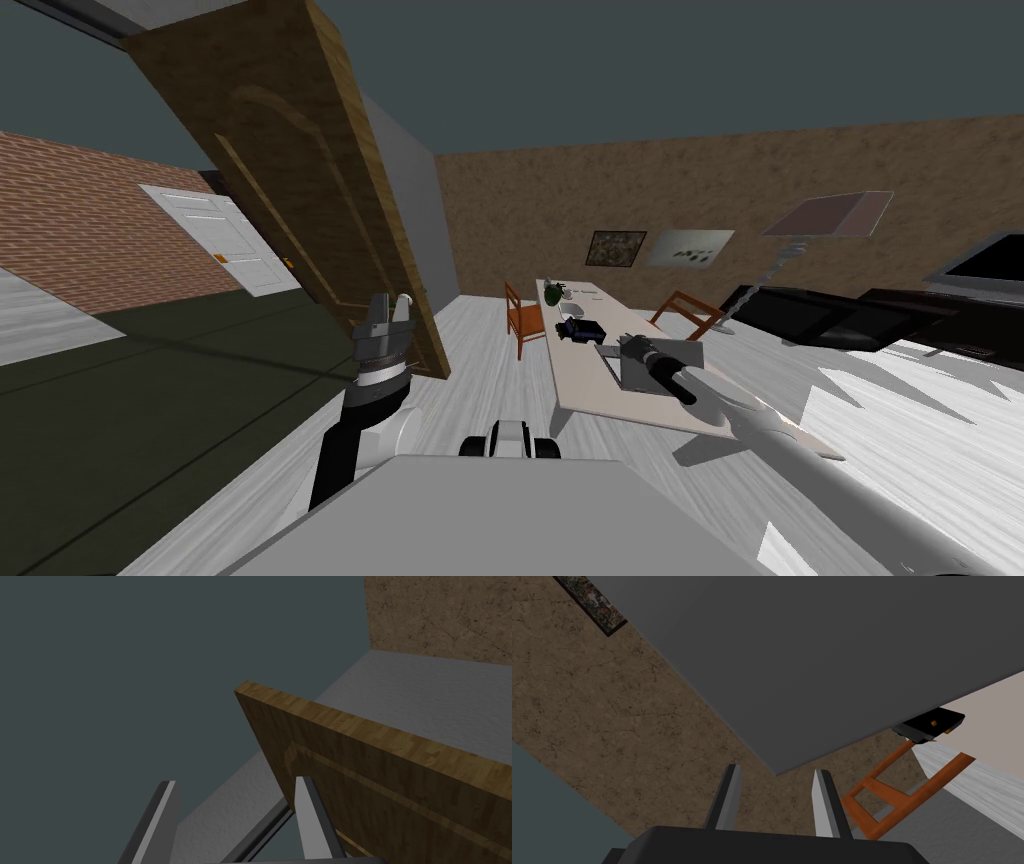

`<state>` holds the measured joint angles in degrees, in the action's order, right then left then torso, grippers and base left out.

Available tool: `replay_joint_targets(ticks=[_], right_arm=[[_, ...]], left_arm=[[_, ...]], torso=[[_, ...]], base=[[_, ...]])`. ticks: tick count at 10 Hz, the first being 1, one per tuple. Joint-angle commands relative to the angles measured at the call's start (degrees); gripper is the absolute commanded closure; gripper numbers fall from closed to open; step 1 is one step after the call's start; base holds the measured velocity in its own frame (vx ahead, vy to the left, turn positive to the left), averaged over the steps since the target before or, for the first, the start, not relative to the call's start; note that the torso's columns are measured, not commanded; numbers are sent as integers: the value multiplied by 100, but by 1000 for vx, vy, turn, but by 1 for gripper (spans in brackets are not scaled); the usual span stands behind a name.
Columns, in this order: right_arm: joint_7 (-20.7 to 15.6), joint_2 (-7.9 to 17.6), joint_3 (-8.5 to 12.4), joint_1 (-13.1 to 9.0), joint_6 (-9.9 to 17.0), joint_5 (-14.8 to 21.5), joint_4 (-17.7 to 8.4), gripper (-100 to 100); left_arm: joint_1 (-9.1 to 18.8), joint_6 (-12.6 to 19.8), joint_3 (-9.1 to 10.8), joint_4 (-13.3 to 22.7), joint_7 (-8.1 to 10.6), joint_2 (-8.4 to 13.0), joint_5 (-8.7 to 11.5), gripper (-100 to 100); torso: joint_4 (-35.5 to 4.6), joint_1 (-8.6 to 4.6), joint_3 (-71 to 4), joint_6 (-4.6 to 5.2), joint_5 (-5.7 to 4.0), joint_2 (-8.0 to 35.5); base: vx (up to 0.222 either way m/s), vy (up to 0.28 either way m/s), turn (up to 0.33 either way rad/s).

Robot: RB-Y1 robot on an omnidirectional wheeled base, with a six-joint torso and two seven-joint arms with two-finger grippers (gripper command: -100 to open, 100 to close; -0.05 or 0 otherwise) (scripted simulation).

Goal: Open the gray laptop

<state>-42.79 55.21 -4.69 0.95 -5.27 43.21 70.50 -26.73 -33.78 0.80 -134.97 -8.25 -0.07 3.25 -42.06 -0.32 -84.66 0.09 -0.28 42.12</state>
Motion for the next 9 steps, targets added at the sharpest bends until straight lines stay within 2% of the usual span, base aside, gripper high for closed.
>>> replay_joint_targets(ticks=[1,4,5,6,7,9], right_arm=[[133,103,-35,41,60,-15,39,100],[528,700,-314,382,-321,-259,-220,100],[528,700,-314,382,-321,-259,-220,100],[651,894,-410,495,-453,-340,-309,100],[651,894,-410,495,-453,-340,-309,100],[898,1234,-601,721,-716,-502,-487,100]], left_arm=[[0,0,0,0,0,0,0,0],[-1,0,0,0,0,0,0,0],[-2,-1,0,-1,0,-1,0,0],[-2,-1,0,-1,0,0,0,0],[-1,0,0,-1,0,0,0,0],[-1,0,0,0,0,0,0,0]], torso=[[-9,9,6,6,10,10],[6,28,-17,-18,7,-30],[14,32,-25,-21,2,-42],[13,6,-17,-32,-11,-29],[10,-16,-10,-28,-20,-20],[3,-21,-2,1,-12,-9]], base=[[0,0,0],[120,52,47],[130,54,-7],[98,36,41],[70,32,45],[119,43,69]])
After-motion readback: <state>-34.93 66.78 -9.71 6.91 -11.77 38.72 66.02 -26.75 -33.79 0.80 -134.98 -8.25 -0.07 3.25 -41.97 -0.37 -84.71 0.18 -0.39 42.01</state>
